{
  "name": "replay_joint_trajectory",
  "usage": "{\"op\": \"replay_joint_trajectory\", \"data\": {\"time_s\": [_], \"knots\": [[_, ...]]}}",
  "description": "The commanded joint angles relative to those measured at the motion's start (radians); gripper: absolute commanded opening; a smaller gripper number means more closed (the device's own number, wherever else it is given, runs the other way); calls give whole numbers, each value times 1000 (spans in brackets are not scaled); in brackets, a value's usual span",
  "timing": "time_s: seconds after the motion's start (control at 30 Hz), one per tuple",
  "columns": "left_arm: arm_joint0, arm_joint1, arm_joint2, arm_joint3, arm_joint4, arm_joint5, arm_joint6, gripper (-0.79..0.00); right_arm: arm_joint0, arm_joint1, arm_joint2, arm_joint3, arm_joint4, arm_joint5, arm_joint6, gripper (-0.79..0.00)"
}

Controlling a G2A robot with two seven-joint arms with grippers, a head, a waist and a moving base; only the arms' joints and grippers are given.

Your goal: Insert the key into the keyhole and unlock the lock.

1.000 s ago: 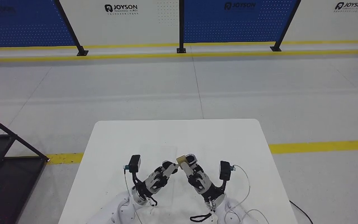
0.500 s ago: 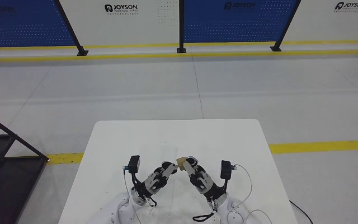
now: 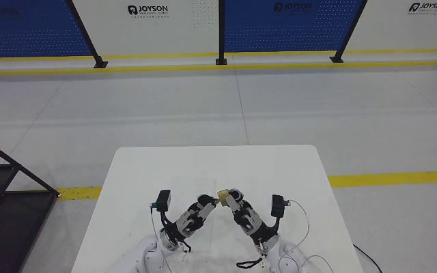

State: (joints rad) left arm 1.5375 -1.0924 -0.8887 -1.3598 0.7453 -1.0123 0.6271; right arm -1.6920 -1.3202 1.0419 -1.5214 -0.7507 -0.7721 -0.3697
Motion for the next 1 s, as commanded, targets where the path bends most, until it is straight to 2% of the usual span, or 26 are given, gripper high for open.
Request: {"op": "replay_joint_trajectory", "data": {"time_s": [0.0,0.27,0.3,0.33,0.43,0.7,0.97], "knots": [[-1,1,2,2,-1,0,-3,-548,0,0,0,0,2,-1,2,-785],[-15,-1,18,16,-10,0,-16,-606,4,0,-7,-2,6,1,6,-785],[-16,-2,19,17,-10,0,-17,-662,5,0,-9,-1,7,1,7,-785],[-17,-2,20,17,-10,0,-18,-662,6,0,-10,-1,7,1,9,-785],[-19,-1,21,17,-7,0,-18,-785,7,0,-11,0,8,2,9,-785],[-17,-3,4,22,24,1,-10,-785,6,2,-12,-1,2,4,10,-785],[-4,-16,-13,16,123,66,41,-785,0,4,-10,-7,-3,15,16,-785]]}}
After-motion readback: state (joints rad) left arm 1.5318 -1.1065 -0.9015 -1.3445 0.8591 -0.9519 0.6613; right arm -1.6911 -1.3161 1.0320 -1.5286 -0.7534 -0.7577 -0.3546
